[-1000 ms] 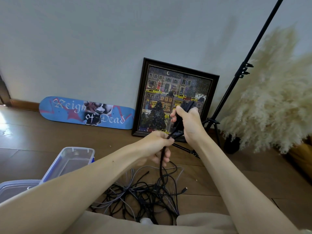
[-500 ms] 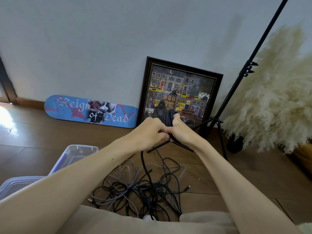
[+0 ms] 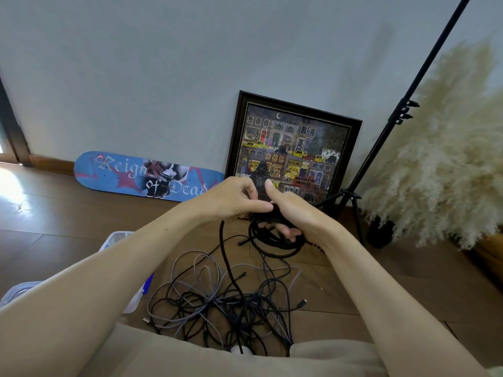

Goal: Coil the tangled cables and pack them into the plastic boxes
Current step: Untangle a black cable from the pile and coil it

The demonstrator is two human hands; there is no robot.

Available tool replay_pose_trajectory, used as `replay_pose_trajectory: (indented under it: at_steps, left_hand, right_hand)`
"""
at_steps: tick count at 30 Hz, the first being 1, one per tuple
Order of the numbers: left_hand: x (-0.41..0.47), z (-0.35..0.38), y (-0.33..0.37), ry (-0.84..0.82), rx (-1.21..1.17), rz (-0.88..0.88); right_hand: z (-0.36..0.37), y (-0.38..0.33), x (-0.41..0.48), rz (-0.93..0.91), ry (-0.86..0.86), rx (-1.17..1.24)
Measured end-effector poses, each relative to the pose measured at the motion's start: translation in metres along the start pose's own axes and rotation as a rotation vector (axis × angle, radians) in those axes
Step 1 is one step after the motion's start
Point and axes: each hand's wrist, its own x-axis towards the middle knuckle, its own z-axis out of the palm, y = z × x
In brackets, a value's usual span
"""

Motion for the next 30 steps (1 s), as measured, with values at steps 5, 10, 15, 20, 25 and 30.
replay_pose_trajectory:
  at_steps: [5, 10, 15, 20, 25, 30]
  left_hand:
    - [-0.003, -0.008, -0.005, -0.087, -0.32, -0.076]
    - [-0.001, -0.001, -0.011, -0.025, -0.403, -0.086]
    - [0.002, 0.007, -0.018, 0.063, -0.512, -0.115]
    - [0.004, 0.03, -0.028, 0.084, -0.629, -0.198]
    - [0.006, 0.051, -0.02, 0.115, -0.615, -0.393]
    - [0.005, 0.059, -0.016, 0.075, -0.636, -0.356]
  right_hand:
    - [-0.011, 0.002, 0.0, 0.044, -0.046, 0.124]
    - [-0.021, 0.006, 0.0, 0.071, -0.056, 0.368]
    - [-0.024, 0.007, -0.001, 0.077, 0.022, 0.748]
    - [-0.024, 0.013, 0.002, 0.085, 0.092, 1.157]
    - [-0.022, 0.013, 0.004, 0.055, 0.181, 1.313]
    - [-0.016, 0.012, 0.007, 0.033, 0.2, 1.286]
